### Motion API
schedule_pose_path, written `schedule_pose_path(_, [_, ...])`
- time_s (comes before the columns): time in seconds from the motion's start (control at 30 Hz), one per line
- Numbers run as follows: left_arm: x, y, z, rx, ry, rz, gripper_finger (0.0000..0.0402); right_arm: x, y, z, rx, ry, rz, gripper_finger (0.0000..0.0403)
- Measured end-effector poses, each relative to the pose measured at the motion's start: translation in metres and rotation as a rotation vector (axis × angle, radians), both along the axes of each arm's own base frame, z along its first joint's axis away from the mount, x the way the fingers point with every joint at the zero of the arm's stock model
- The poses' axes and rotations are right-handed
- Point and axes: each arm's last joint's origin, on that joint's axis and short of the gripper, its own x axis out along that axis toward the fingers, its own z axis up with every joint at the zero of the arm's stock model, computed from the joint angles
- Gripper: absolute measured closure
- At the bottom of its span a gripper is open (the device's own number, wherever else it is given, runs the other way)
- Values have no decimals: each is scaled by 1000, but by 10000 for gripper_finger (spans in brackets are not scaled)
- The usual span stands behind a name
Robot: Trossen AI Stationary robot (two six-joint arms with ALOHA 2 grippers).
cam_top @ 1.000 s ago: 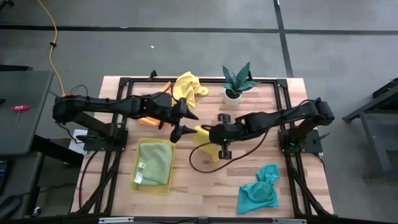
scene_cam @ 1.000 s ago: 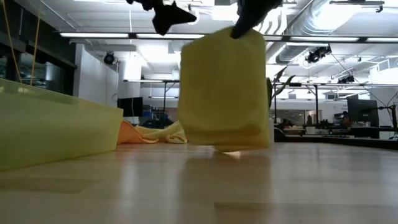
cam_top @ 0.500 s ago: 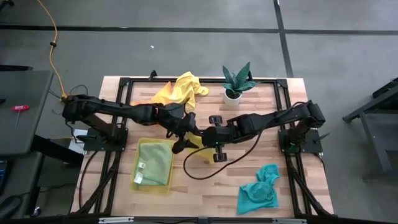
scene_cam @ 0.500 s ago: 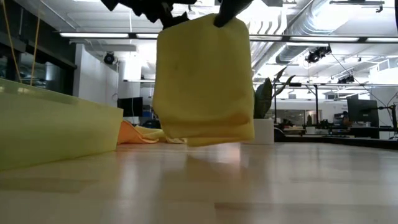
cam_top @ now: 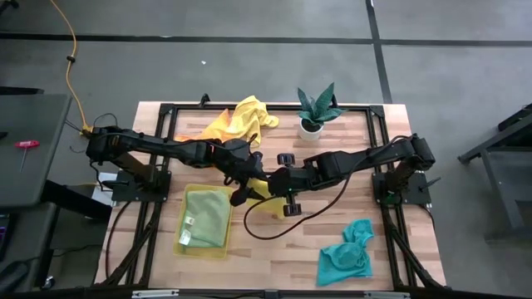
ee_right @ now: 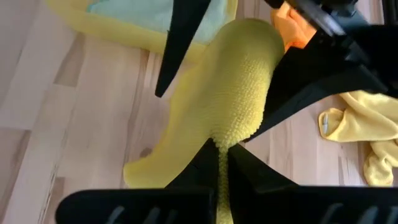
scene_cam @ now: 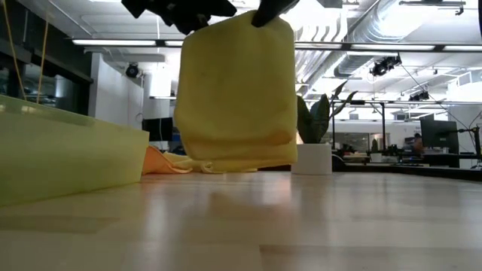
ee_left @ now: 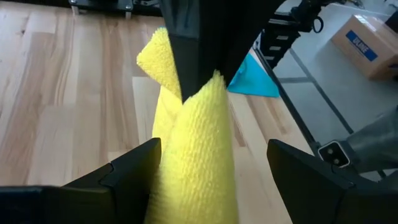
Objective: Fold microfiber towels
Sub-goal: Stack the bottom yellow microfiber cloth on top of the green microfiber cloth
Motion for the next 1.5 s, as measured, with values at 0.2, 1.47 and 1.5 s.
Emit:
schedule_pose_path(0.2, [-1, 0, -1, 11, 12, -9, 141, -1, -1, -1, -5, 16, 1, 403])
schedule_pose_path(1.47, [-96, -20, 106, 25, 181, 76, 401, -72, -61, 62, -220, 151, -370, 227])
schedule_pose_path(1.5, [-103, -22, 111, 15, 203, 80, 401, -76, -64, 62, -213, 137, -385, 227])
